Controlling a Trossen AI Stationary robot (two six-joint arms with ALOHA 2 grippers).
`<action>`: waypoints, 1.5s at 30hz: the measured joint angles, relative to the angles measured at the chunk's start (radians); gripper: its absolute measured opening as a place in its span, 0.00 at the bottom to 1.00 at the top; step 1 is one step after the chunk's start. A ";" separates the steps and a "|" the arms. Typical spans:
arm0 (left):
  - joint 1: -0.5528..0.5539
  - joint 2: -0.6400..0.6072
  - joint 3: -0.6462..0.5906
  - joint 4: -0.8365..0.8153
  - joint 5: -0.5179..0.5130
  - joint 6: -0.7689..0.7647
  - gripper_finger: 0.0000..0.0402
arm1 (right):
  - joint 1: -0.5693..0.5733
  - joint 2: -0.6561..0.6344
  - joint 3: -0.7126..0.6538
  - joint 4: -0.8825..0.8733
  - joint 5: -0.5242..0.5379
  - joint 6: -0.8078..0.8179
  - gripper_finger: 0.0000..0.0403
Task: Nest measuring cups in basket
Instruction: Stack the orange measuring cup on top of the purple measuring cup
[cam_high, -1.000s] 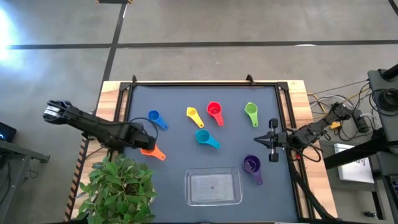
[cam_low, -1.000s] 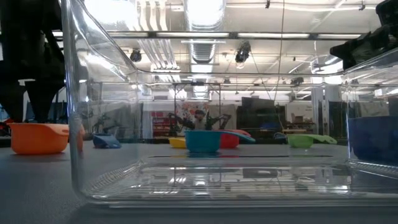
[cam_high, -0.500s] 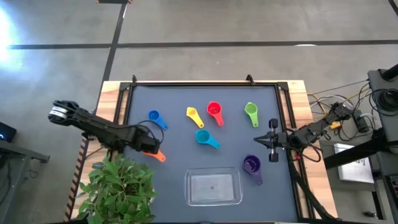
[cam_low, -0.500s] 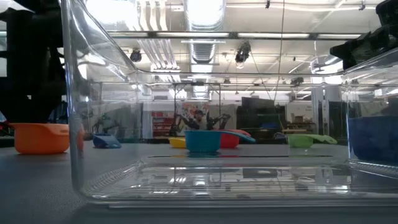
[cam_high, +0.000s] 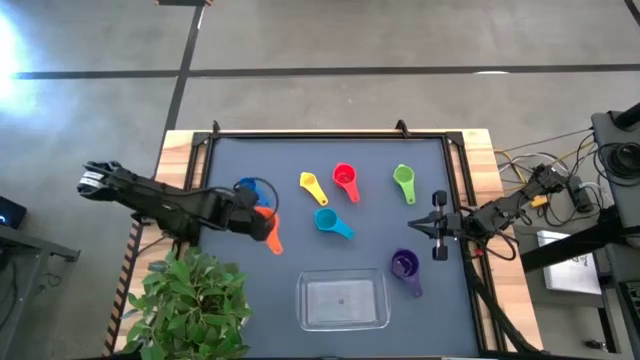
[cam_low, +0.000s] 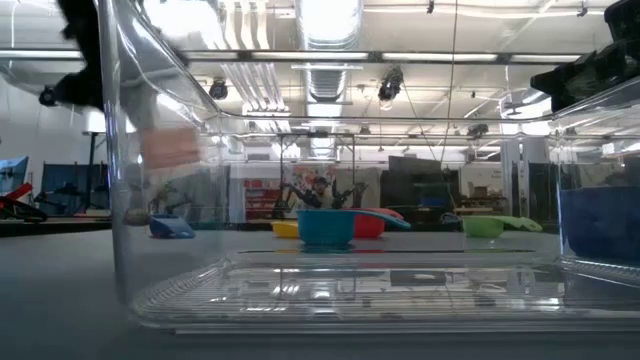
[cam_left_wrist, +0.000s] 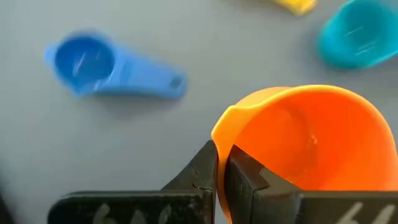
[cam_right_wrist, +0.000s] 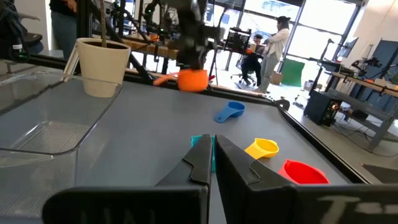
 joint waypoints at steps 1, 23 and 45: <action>0.003 0.000 0.037 0.001 -0.017 0.034 0.00 | 0.000 0.000 0.000 0.000 0.000 0.000 0.02; 0.014 0.346 0.469 0.216 0.023 0.419 0.00 | 0.000 0.000 -0.001 0.234 0.028 0.030 0.02; 0.138 0.567 0.647 0.492 -0.297 0.648 0.00 | -0.039 0.485 0.386 0.087 0.230 0.320 0.47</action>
